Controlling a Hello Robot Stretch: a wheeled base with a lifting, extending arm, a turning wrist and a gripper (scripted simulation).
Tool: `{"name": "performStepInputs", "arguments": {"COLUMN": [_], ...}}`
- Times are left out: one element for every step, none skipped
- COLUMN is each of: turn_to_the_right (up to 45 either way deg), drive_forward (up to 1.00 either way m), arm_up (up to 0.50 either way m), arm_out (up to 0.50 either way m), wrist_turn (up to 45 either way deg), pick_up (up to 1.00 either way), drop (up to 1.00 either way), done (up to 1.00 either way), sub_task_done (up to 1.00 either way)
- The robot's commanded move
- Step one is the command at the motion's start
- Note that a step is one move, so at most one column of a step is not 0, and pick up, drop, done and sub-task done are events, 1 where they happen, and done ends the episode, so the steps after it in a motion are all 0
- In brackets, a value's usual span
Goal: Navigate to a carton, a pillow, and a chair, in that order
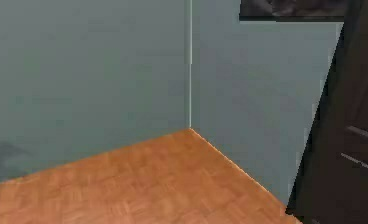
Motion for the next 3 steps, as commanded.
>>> {"name": "performStepInputs", "arguments": {"turn_to_the_right": [-45.0, -45.0, -45.0], "drive_forward": [0.0, 0.0, 0.0], "arm_up": [0.0, 0.0, 0.0], "arm_out": [0.0, 0.0, 0.0], "wrist_turn": [0.0, 0.0, 0.0], "pick_up": [0.0, 0.0, 0.0], "drop": [0.0, 0.0, 0.0], "done": [0.0, 0.0, 0.0], "sub_task_done": [0.0, 0.0, 0.0]}}
